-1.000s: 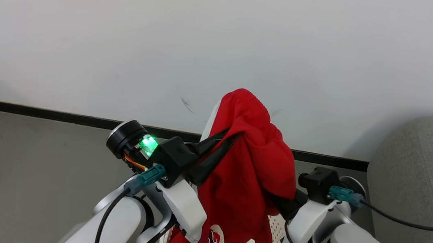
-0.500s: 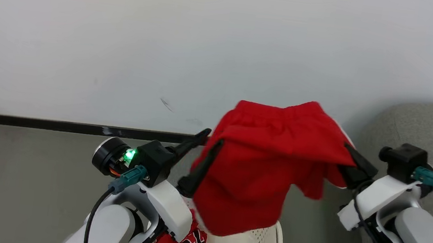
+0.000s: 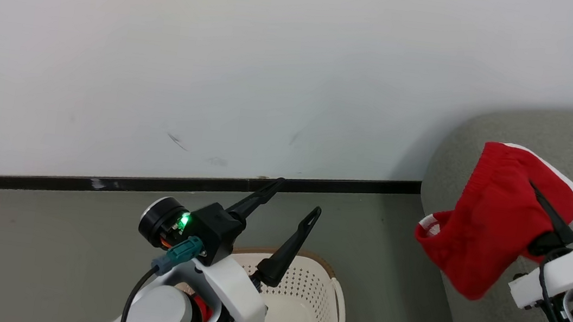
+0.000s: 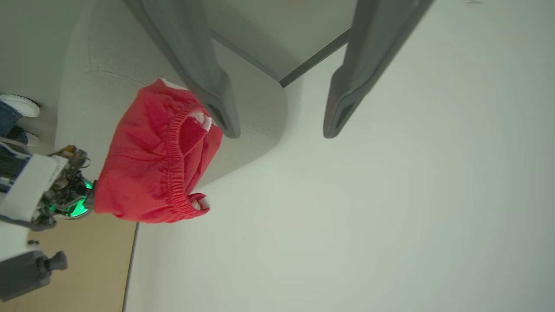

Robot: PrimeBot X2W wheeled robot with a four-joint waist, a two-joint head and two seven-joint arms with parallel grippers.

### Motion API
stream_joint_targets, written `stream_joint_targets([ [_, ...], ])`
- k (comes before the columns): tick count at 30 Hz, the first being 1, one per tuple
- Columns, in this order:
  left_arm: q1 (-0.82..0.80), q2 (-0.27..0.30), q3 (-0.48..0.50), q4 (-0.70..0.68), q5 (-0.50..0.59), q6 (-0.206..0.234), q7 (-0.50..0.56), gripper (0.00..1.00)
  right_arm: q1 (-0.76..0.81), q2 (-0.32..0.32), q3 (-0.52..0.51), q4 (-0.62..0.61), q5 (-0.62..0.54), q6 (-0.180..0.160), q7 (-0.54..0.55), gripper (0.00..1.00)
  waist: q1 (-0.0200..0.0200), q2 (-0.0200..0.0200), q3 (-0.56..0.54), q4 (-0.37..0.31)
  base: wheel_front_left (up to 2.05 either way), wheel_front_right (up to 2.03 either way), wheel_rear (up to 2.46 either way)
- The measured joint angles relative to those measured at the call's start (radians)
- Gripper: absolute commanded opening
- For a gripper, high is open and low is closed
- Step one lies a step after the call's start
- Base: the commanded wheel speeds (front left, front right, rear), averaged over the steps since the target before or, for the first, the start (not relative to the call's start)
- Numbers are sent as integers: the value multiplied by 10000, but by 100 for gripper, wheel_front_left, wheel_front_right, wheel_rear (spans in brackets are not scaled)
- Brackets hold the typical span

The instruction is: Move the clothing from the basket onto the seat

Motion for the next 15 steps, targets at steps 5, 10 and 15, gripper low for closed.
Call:
stream_joint_targets([
  [5,118,-17,-167,94,0,-65,-194,100,662,-33,-731,-347,-107,2,0,0,0,0,28,-418,0,0,0],
  [10,213,-23,-282,199,-10,-67,-380,100,1352,38,-1277,-679,-205,2,0,0,0,0,59,-842,0,0,0],
  [15,219,-35,-345,297,-10,-73,-497,100,1961,153,-1674,-1005,-431,0,0,0,0,0,87,-1272,0,0,0],
])
